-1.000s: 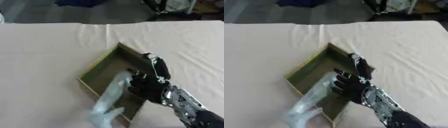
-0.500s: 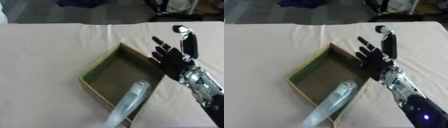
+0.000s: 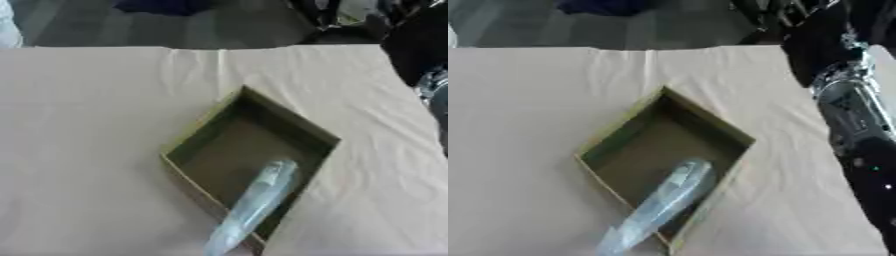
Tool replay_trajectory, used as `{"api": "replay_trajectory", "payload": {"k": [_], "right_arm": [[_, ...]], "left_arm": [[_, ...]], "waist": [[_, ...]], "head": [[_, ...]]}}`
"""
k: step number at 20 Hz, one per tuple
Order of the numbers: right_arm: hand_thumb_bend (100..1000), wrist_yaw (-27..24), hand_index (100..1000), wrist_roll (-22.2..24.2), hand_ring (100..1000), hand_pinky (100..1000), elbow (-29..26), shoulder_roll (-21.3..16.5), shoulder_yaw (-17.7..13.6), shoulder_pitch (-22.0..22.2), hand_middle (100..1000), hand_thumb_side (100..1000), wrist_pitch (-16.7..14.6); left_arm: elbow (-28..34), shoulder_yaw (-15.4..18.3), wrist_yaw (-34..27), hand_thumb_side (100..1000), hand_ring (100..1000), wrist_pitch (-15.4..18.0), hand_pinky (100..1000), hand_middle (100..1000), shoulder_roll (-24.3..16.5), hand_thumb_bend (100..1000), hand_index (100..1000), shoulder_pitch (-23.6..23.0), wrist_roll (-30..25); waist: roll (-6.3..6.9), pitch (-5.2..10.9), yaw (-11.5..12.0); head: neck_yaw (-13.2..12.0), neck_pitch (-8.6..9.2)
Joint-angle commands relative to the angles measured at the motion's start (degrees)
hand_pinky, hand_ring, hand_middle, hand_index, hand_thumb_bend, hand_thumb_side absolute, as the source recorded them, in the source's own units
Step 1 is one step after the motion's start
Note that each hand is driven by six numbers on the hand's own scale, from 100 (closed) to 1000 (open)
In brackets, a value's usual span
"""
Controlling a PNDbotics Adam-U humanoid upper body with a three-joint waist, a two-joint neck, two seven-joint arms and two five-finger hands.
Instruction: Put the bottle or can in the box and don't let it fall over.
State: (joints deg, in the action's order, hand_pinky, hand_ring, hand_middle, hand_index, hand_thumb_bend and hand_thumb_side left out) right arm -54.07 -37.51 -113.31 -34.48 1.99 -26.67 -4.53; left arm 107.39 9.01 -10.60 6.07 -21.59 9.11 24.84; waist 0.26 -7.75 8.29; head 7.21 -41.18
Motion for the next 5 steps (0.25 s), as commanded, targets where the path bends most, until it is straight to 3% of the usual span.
{"api": "replay_trajectory", "payload": {"k": [1,4,5], "right_arm": [[155,17.3,950,-2.4,715,710,-0.8,-0.9,-4.2,-0.4,766,871,0.2],[152,30.9,951,-2.4,876,896,1.0,1.6,-5.0,0.5,891,837,1.5],[151,34.2,960,-2.1,914,921,1.7,2.2,-5.3,0.7,922,828,1.5]], "left_arm": [[1.2,0.7,0.3,693,943,0.1,1000,830,-1.6,549,807,0.3,0.4],[1.1,0.8,0.3,693,944,0.1,1000,830,-1.4,549,807,0.3,0.5],[1.1,0.8,0.4,693,944,0.1,1000,830,-1.5,549,807,0.3,0.6]], "waist": [[0.14,1.25,-0.1],[0.18,1.23,0.0],[0.20,1.22,0.0]], "head": [[-0.3,-0.16],[-0.6,-0.24],[-0.8,-0.26]]}}
